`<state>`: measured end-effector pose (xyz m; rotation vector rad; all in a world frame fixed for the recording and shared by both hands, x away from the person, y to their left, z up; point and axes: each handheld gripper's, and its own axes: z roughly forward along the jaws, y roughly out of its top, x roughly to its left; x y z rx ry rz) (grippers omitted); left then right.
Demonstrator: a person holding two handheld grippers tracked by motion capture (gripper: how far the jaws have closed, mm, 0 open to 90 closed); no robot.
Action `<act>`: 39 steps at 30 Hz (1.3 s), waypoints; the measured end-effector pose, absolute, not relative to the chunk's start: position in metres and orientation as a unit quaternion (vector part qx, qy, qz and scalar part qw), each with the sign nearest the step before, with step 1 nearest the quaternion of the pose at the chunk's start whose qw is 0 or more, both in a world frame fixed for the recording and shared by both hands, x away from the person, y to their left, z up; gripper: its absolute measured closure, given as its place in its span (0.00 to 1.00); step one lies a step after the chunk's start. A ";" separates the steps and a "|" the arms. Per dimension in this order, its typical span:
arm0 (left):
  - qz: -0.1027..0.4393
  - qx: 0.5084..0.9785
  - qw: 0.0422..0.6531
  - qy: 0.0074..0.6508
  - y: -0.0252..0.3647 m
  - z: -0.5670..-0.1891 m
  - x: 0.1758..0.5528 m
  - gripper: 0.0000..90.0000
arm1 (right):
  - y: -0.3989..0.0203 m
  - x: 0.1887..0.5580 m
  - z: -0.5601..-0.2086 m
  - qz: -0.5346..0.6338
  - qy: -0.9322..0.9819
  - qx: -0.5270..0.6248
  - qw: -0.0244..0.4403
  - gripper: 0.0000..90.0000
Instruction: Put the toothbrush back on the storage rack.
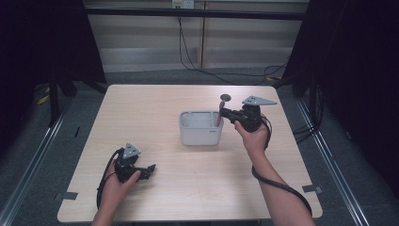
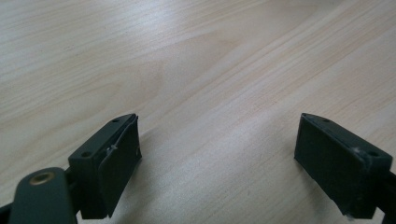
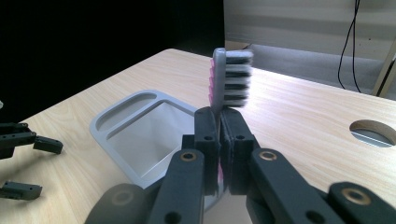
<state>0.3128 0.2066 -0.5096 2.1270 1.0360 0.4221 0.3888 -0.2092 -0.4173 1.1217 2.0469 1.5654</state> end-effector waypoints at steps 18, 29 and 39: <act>0.164 0.826 0.360 0.401 0.207 -0.510 0.313 0.15 | -0.211 0.386 -0.419 0.542 0.721 0.394 0.177 0.88; 0.164 0.826 0.360 0.401 0.207 -0.510 0.313 0.15 | -0.215 0.384 -0.417 0.535 0.717 0.403 0.192 0.65; 0.164 0.826 0.361 0.402 0.207 -0.510 0.313 0.15 | -0.215 0.383 -0.417 0.530 0.722 0.400 0.194 0.47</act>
